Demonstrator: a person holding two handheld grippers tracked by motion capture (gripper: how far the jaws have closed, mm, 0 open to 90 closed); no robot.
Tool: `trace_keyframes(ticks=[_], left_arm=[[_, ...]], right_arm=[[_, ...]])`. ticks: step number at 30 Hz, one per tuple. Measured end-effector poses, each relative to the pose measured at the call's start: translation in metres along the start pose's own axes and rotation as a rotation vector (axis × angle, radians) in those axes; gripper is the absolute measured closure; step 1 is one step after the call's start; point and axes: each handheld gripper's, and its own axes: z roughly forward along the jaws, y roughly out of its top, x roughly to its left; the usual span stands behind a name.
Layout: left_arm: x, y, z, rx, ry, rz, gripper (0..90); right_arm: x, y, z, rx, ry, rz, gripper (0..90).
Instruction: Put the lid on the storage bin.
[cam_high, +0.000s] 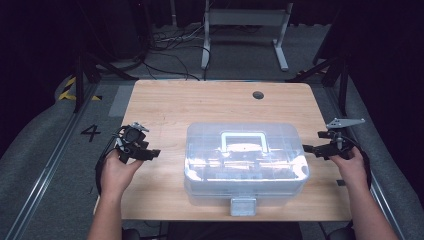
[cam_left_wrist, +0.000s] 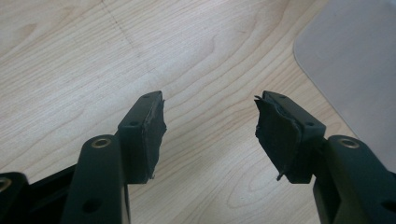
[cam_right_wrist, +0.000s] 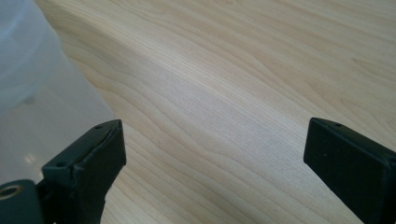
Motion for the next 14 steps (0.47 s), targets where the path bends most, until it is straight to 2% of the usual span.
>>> trace_keyframes(ticks=[5, 14], left_arm=[[0.001, -0.001, 0.006, 0.001, -0.012, 0.001, 41.2], [0.002, -0.005, 0.012, -0.017, -0.014, -0.005, 39.8]], right_arm=[[-0.004, -0.007, 0.013, 0.019, -0.001, 0.014, 1.2], [-0.003, -0.017, 0.024, 0.024, 0.001, 0.019, 0.2]])
